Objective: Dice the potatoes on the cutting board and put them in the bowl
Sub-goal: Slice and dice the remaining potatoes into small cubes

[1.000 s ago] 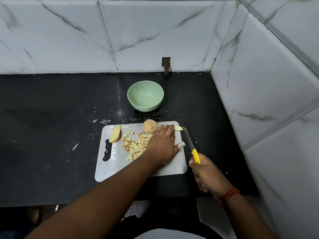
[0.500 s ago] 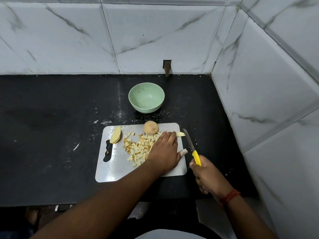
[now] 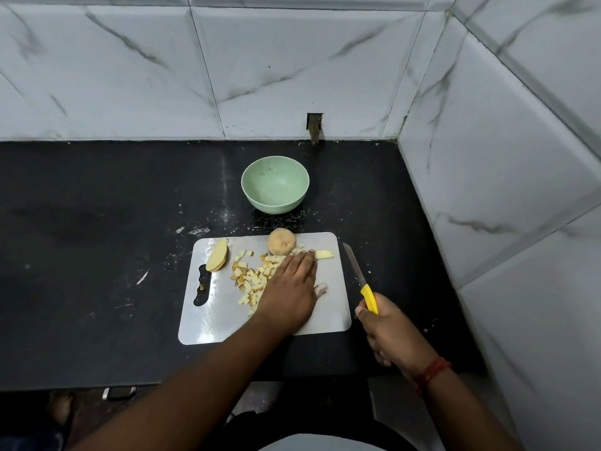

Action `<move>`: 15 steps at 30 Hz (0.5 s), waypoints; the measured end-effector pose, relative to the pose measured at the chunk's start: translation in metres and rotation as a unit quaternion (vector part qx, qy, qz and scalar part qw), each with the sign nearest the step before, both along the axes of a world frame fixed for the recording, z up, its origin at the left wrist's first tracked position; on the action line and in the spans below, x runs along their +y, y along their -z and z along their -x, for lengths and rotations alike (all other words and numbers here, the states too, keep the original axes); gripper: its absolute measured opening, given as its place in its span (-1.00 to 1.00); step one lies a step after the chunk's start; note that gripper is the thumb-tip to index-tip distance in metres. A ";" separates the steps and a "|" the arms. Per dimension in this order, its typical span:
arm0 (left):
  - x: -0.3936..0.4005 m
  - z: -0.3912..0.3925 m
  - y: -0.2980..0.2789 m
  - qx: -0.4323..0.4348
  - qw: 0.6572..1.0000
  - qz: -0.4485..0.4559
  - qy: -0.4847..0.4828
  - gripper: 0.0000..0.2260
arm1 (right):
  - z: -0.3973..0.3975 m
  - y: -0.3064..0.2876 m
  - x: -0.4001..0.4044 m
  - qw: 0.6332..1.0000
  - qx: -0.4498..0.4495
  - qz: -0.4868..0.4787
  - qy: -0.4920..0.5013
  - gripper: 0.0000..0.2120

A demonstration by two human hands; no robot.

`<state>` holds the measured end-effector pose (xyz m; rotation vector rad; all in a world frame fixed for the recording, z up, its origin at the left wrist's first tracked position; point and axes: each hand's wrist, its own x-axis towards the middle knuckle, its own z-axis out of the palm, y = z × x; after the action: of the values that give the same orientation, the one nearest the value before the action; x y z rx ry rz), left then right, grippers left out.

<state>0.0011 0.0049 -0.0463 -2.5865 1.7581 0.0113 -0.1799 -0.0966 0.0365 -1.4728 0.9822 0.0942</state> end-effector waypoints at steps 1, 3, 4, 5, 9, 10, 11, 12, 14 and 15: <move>0.001 -0.001 0.000 0.002 1.000 -0.003 0.002 -0.35 | 0.000 0.000 0.000 1.000 0.002 0.000 -0.001 -0.86; 0.000 0.000 -0.004 0.012 1.000 -0.011 0.006 -0.38 | -0.001 0.000 0.000 1.000 0.006 0.002 -0.005 -0.86; -0.001 0.001 -0.007 0.016 1.000 -0.013 0.006 -0.38 | -0.001 0.000 0.001 1.000 0.008 0.003 -0.007 -0.86; -0.002 0.002 -0.010 0.017 1.000 -0.014 0.006 -0.37 | -0.001 0.000 0.001 1.000 0.009 0.003 -0.007 -0.86; -0.007 0.003 -0.015 -0.002 1.000 -0.019 0.004 -0.35 | -0.004 0.000 0.003 1.000 0.004 -0.006 -0.003 -0.86; -0.009 0.005 -0.015 -0.007 1.000 -0.014 0.003 -0.36 | -0.004 0.001 0.003 1.000 0.003 -0.005 -0.005 -0.85; -0.010 0.007 -0.015 -0.006 1.000 -0.009 0.001 -0.36 | -0.004 0.001 0.004 1.000 0.003 -0.004 -0.007 -0.84; -0.012 0.008 -0.016 -0.002 1.000 -0.004 -0.004 -0.37 | -0.004 0.001 0.004 1.000 0.003 -0.002 -0.010 -0.84; -0.015 0.010 -0.017 -0.003 1.000 0.006 -0.009 -0.39 | -0.004 0.001 0.004 1.000 0.003 0.001 -0.011 -0.84; -0.016 0.010 -0.017 -0.006 1.000 0.009 -0.009 -0.39 | -0.004 0.001 0.005 1.000 0.003 0.003 -0.011 -0.85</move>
<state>-0.0090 -0.0112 -0.0290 -2.6094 1.7376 -0.0199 -0.1755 -0.0918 0.0353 -1.4895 0.9714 0.1124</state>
